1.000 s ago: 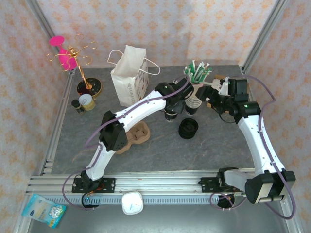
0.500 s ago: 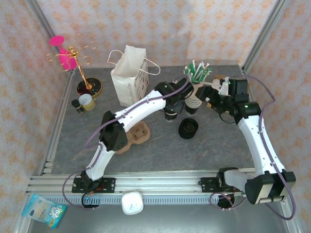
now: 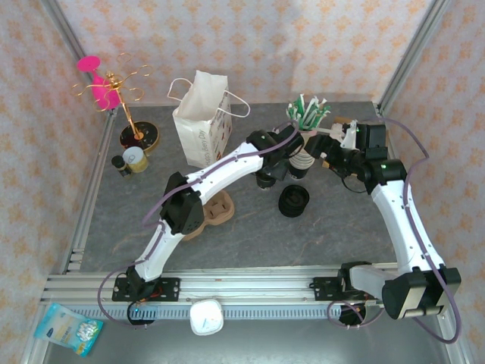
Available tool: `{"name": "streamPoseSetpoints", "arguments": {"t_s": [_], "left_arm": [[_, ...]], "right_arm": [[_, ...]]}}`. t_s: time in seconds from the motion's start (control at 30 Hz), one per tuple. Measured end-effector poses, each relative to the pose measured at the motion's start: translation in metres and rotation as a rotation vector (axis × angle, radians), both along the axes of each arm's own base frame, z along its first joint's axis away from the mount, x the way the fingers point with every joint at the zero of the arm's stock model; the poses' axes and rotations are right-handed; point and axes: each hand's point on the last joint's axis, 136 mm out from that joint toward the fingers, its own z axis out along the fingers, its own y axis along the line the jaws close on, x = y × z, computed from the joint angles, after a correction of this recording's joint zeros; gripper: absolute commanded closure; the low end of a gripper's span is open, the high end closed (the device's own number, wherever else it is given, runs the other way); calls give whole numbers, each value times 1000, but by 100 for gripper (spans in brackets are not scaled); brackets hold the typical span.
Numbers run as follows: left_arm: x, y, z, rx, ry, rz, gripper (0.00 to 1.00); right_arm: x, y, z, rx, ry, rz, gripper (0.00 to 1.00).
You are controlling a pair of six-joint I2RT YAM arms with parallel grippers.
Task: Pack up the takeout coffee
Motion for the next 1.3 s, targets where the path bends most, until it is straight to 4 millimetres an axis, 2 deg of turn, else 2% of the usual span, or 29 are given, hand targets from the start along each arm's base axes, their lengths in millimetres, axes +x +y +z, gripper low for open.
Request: {"name": "streamPoseSetpoints", "arguments": {"t_s": [0.53, 1.0, 1.17, 1.3], "left_arm": [[4, 5, 0, 1, 0, 8, 16], [5, 4, 1, -6, -2, 7, 13], [3, 6, 21, -44, -38, 10, 11], [-13, 22, 47, -94, -82, 13, 11]], "right_arm": [[0, 0, 0, 2, -1, 2, 8], [0, -1, -1, -11, -3, 2, 5], [-1, -7, -1, -47, 3, -16, 4], [0, -12, 7, -92, -13, -39, 4]]}}
